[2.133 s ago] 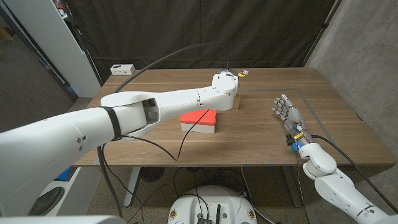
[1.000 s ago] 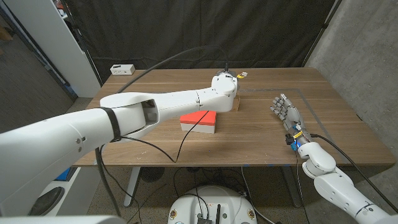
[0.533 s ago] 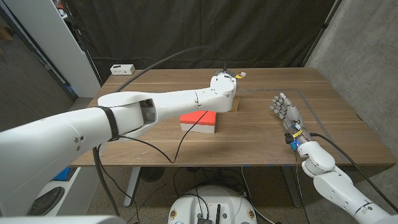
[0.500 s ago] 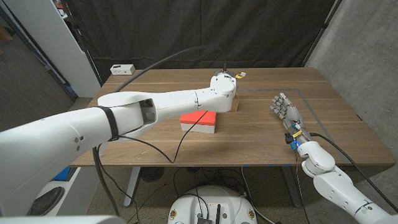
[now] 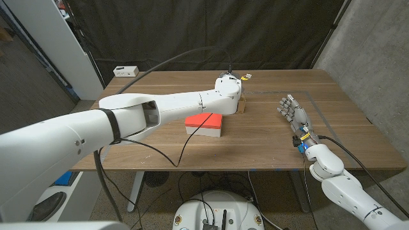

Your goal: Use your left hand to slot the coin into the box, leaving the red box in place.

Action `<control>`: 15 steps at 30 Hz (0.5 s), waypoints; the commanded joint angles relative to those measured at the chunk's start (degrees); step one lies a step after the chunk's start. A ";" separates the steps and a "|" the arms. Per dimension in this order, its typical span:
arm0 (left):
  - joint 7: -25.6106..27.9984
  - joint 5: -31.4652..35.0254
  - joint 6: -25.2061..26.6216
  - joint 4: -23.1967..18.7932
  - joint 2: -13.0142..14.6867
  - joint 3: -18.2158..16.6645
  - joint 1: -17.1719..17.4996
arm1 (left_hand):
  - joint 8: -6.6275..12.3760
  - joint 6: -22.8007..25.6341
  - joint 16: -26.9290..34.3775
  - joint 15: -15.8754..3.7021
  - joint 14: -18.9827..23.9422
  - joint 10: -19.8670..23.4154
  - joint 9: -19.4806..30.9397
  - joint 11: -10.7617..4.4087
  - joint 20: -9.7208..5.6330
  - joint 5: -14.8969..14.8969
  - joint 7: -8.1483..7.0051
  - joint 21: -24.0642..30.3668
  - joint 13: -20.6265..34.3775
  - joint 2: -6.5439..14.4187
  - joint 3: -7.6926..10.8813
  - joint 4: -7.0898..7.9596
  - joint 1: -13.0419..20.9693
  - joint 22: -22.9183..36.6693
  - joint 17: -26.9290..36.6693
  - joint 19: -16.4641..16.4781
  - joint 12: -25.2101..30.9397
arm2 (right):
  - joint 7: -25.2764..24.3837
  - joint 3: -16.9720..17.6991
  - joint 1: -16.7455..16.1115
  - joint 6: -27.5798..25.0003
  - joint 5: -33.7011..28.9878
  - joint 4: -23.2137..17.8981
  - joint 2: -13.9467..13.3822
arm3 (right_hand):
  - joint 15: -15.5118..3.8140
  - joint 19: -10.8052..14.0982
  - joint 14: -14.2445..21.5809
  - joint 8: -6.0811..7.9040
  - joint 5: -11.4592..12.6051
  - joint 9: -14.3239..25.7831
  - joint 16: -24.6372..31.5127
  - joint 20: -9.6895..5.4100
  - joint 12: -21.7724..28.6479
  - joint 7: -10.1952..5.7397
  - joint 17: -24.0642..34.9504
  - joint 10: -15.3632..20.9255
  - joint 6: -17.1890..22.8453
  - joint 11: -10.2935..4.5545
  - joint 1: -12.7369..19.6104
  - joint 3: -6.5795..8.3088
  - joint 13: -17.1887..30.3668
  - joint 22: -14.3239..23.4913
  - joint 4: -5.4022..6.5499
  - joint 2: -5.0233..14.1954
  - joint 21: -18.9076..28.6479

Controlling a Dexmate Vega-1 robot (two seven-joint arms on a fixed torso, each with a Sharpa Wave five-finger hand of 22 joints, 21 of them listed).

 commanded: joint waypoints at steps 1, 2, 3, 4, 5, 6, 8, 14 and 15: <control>0.40 -0.28 -1.20 -0.87 0.69 -0.67 0.07 | 0.00 -1.52 -0.46 -0.03 -0.63 -0.40 -0.66 -0.02 -3.71 -0.26 0.85 -0.69 -0.20 -0.22 0.11 0.08 -0.91 -0.65 0.00 -0.22 -0.67 | -0.70 0.43 -0.40 -0.48 -0.07 -0.93 -0.24 | 0.34 0.47 0.43 -0.06 -0.09 0.31 0.24 0.09 -0.10 0.12 0.01 0.61 0.39 0.02 0.19 0.21 0.29 0.16 -0.46 0.52 0.05; 0.52 -0.24 -0.95 -1.03 0.69 -0.82 0.19 | 0.01 -1.70 -0.53 -0.04 -0.65 -0.47 -0.84 0.00 -3.71 -0.28 0.86 -0.59 -0.13 -0.27 0.10 0.05 -1.01 -0.66 -0.10 -0.07 -0.70 | -0.67 0.40 -0.39 -0.39 -0.36 -0.88 -0.35 | 0.33 0.49 0.45 -0.06 -0.09 0.31 0.24 0.11 -0.09 0.11 0.01 0.62 0.40 0.03 0.19 0.21 0.29 0.16 -0.46 0.52 0.06; 0.48 -0.30 -0.82 -1.21 0.75 -0.94 0.24 | 0.01 -1.83 -0.50 -0.04 -0.62 -0.66 -0.98 0.00 -3.71 -0.30 0.87 -0.69 -0.16 -0.25 0.11 0.06 -1.09 -0.87 -0.06 -0.10 -0.82 | -0.66 0.40 -0.41 -0.37 -0.45 -0.90 -0.40 | 0.34 0.48 0.46 -0.06 -0.09 0.31 0.25 0.13 -0.09 0.13 0.01 0.61 0.40 0.02 0.19 0.21 0.29 0.16 -0.46 0.52 0.05; 0.59 -0.35 -1.36 -1.64 1.15 -1.11 0.35 | 0.07 -1.88 -0.55 -0.05 -0.59 -0.63 -1.16 -0.01 -3.72 -0.33 0.88 -0.68 -0.27 -0.27 0.10 0.02 -1.15 -0.98 -0.18 -0.02 -0.93 | -0.71 0.45 -0.46 -0.52 -0.29 -1.03 -0.39 | 0.44 0.48 0.48 -0.05 -0.09 0.31 0.26 0.11 -0.08 0.12 0.01 0.64 0.41 0.06 0.19 0.21 0.29 0.16 -0.46 0.52 0.05; 0.69 -0.36 -0.75 -1.58 0.94 -1.31 0.49 | 0.07 -1.98 -0.97 -0.05 -0.98 -0.63 -1.26 -0.02 -3.72 -0.34 0.94 -0.63 -0.36 -0.26 0.11 0.02 -1.21 -0.96 -0.62 0.03 -1.02 | -0.74 0.47 -0.50 -0.55 -0.29 -1.08 -0.40 | 0.36 0.48 0.52 -0.05 -0.09 0.31 0.27 0.10 -0.08 0.12 0.01 0.64 0.42 0.07 0.19 0.21 0.29 0.16 -0.46 0.52 0.05; 0.65 -0.45 -1.00 -1.82 1.15 -1.41 0.54 | 0.10 -1.96 -0.75 -0.05 -0.73 -0.57 -1.34 -0.02 -3.72 -0.34 0.91 -0.63 -0.34 -0.28 0.12 -0.01 -1.21 -1.00 -0.45 0.03 -1.00 | -0.76 0.48 -0.53 -0.61 -0.32 -1.14 -0.44 | 0.34 0.47 0.55 -0.06 -0.09 0.31 0.28 0.10 -0.09 0.13 0.01 0.64 0.40 0.03 0.20 0.22 0.29 0.16 -0.46 0.53 0.05; 0.52 -0.62 -1.31 -2.17 1.46 -1.59 0.61 | 0.16 -2.13 -0.58 -0.06 -0.48 -0.67 -1.73 -0.01 -3.72 -0.35 1.01 -0.64 -0.53 -0.22 0.22 -0.01 -1.33 -1.09 -0.40 -0.03 -1.27 | -0.86 0.52 -0.59 -0.66 -0.28 -1.24 -0.40 | 0.36 0.48 0.53 -0.05 -0.09 0.31 0.27 0.13 -0.08 0.10 0.01 0.66 0.42 -0.02 0.20 0.22 0.29 0.16 -0.46 0.53 0.05; 0.61 -0.98 -1.25 -3.49 2.32 -2.49 1.13 | 0.31 -2.21 -0.84 -0.07 -0.64 -0.43 -2.52 0.01 -3.72 -0.40 1.01 -0.56 -0.54 -0.17 0.45 -0.09 -1.52 -1.14 -0.95 -0.18 -1.43 | -0.91 0.37 -0.54 -0.69 -0.74 -1.38 -0.46 | 0.35 0.50 0.53 -0.05 -0.08 0.31 0.27 0.17 -0.09 0.12 0.00 0.64 0.45 -0.03 0.21 0.22 0.29 0.16 -0.46 0.53 0.05; 0.79 -1.06 -1.16 -3.82 2.50 -2.81 1.34 | 0.31 -2.22 -0.90 -0.07 -0.70 -0.44 -2.56 0.00 -3.72 -0.40 1.00 -0.52 -0.45 -0.17 0.47 -0.10 -1.53 -1.13 -1.02 -0.13 -1.39 | -0.84 0.34 -0.53 -0.64 -0.73 -1.37 -0.43 | 0.32 0.49 0.50 -0.06 -0.08 0.31 0.26 0.15 -0.11 0.13 0.00 0.60 0.41 -0.01 0.21 0.23 0.29 0.16 -0.46 0.54 0.05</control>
